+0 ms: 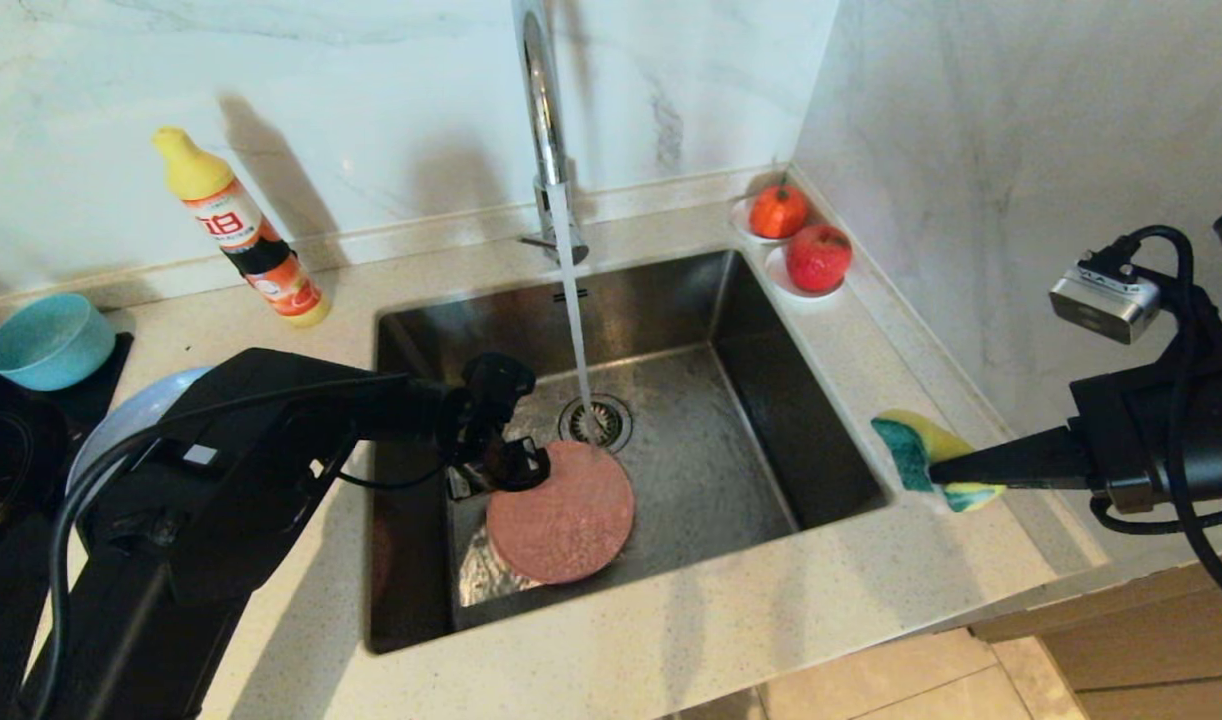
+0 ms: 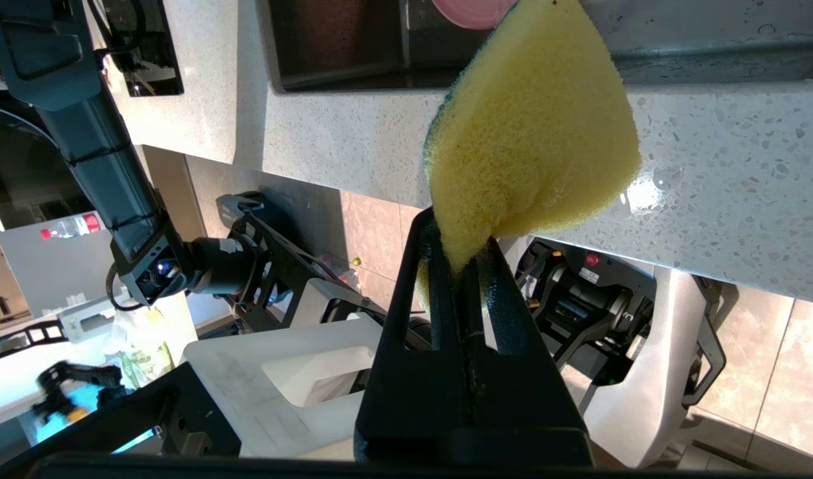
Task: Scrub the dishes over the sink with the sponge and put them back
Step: Rinse the plate
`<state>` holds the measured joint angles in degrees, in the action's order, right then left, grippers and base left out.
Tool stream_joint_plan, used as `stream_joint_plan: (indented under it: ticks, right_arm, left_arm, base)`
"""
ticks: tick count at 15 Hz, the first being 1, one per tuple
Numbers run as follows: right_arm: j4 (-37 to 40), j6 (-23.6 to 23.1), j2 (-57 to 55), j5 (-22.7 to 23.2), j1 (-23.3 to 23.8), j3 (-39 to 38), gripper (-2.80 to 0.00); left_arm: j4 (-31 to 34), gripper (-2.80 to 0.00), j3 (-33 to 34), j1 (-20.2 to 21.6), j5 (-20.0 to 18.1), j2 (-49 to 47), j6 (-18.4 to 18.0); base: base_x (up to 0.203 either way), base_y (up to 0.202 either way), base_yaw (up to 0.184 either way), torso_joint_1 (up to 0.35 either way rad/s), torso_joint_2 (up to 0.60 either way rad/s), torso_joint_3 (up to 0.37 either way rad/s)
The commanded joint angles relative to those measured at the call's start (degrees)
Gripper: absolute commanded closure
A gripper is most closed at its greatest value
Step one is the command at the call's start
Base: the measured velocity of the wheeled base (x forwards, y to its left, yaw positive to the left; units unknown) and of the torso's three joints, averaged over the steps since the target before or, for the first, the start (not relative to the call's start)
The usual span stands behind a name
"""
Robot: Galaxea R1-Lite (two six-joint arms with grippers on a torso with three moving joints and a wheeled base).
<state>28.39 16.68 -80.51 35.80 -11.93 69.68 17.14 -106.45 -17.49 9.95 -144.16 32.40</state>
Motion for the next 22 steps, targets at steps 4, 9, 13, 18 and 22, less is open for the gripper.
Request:
stream_joint_plan:
  ticks: [4,9,13,18,22]
  right_arm:
    - [0.2,-0.1,-0.2,0.2,0.0,0.0,0.00]
    - [0.2,0.0,-0.2,0.2,0.0,-0.1,0.00]
    - [0.2,-0.1,-0.4,0.2,0.1,-0.1,0.00]
    - [0.2,-0.1,-0.1,0.2,0.1,-0.1,0.00]
    - [0.2,0.0,0.2,0.2,0.1,0.0,0.00]
  left_arm:
    - [0.1,-2.80,-0.1,0.0,0.4,-0.9,0.2]
    - [0.0,-2.80,-0.3,0.0,0.5,-1.3,0.1]
    - [0.1,-2.80,-0.8,0.0,1.3,-1.7,0.1]
    - [0.2,-2.80,-0.7,0.0,1.3,-1.6,0.2]
    - [0.3,-2.80,-0.7,0.0,1.3,-1.2,0.3]
  base:
    - [0.000,0.000,0.000,0.000,0.00,0.000]
    - [0.000,0.000,0.000,0.000,0.00,0.000]
    - [0.000,0.000,0.000,0.000,0.00,0.000]
    - [0.000,0.000,0.000,0.000,0.00,0.000]
    - [0.000,0.000,0.000,0.000,0.00,0.000]
